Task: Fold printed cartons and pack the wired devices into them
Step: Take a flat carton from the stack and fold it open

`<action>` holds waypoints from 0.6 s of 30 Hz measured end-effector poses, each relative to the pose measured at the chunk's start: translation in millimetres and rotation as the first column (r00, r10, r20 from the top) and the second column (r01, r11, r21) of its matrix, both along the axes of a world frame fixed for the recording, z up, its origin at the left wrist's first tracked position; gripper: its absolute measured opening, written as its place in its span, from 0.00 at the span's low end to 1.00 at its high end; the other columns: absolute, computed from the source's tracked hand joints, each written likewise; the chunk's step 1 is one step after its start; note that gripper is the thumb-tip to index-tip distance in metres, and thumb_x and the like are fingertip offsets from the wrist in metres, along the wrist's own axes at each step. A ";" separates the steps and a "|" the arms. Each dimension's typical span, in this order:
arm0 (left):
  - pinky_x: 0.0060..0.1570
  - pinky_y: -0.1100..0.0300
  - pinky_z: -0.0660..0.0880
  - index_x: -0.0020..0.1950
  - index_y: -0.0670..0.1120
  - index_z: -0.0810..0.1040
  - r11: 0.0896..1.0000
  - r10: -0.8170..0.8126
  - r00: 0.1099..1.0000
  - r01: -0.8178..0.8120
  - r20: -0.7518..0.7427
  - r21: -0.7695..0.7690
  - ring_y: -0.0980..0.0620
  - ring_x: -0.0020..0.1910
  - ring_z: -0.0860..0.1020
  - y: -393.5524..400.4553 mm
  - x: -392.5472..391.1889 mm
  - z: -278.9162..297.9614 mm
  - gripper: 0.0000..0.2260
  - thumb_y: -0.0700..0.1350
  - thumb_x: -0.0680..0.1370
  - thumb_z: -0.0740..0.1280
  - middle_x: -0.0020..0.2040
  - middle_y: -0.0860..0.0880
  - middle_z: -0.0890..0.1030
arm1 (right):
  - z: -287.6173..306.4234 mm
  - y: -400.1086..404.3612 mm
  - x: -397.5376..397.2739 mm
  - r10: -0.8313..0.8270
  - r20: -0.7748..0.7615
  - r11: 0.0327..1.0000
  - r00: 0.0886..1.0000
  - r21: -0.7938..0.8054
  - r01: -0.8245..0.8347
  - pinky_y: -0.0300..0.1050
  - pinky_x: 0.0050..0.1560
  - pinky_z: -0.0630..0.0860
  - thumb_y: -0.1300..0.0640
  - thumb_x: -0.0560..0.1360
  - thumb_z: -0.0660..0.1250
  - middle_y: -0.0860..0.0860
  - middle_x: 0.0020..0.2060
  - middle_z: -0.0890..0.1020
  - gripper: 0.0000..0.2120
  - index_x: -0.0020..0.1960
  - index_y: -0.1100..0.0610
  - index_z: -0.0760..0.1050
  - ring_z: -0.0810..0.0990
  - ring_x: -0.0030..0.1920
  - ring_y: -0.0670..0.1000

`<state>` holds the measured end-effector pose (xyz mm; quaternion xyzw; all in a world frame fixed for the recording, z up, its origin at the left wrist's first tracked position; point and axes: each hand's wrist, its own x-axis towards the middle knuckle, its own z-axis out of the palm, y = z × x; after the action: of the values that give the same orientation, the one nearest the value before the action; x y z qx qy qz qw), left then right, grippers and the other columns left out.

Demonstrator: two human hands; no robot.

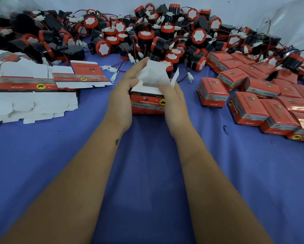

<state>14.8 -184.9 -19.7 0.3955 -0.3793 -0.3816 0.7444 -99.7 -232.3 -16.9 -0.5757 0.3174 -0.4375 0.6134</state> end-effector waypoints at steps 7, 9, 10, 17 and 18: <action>0.55 0.48 0.79 0.69 0.48 0.77 0.994 -0.027 0.999 0.025 0.026 0.103 0.45 0.61 0.81 -6.2 6.6 1.7 0.22 0.37 0.78 0.54 0.63 0.47 0.81 | -1.2 -5.8 -0.9 0.005 0.044 0.999 0.999 0.031 -0.006 0.36 0.35 0.77 0.57 0.78 0.59 0.43 0.38 0.83 0.10 0.48 0.46 0.77 0.81 0.38 0.41; 0.51 0.51 0.80 0.67 0.47 0.77 0.994 -0.036 0.999 0.035 0.008 0.101 0.46 0.59 0.81 -5.8 5.9 2.8 0.22 0.37 0.76 0.55 0.62 0.47 0.82 | -1.9 -7.3 -1.6 0.013 0.045 1.000 0.999 0.026 -0.014 0.35 0.34 0.76 0.59 0.77 0.58 0.42 0.36 0.83 0.11 0.48 0.46 0.76 0.81 0.37 0.40; 0.49 0.53 0.80 0.66 0.47 0.78 0.994 -0.043 0.999 0.044 -0.018 0.097 0.46 0.58 0.82 -5.2 5.5 3.4 0.22 0.38 0.75 0.56 0.61 0.46 0.82 | -2.2 -7.4 -1.7 0.017 0.038 1.000 0.999 0.020 -0.017 0.35 0.33 0.76 0.59 0.77 0.58 0.41 0.36 0.83 0.11 0.49 0.46 0.76 0.81 0.36 0.39; 0.46 0.53 0.81 0.64 0.50 0.78 0.988 -0.006 0.991 -0.015 0.133 0.156 0.49 0.51 0.83 -4.5 -2.6 3.2 0.21 0.38 0.74 0.59 0.56 0.49 0.85 | -0.6 -8.3 -3.9 0.021 0.058 0.999 0.998 0.040 -0.024 0.40 0.35 0.77 0.60 0.77 0.58 0.46 0.40 0.83 0.12 0.52 0.48 0.77 0.81 0.40 0.47; 0.45 0.55 0.81 0.62 0.51 0.78 0.988 0.004 0.987 -0.029 0.163 0.154 0.51 0.49 0.83 -3.9 -3.9 2.6 0.21 0.39 0.72 0.59 0.54 0.51 0.85 | -1.1 -7.7 -4.4 0.025 0.056 0.999 0.998 0.039 -0.027 0.42 0.36 0.77 0.60 0.77 0.58 0.47 0.41 0.83 0.12 0.52 0.48 0.77 0.81 0.41 0.48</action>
<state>10.9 -188.8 -17.1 0.4855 -0.4042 -0.3705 0.6809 -104.1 -240.0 -18.0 -0.5551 0.3013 -0.4391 0.6389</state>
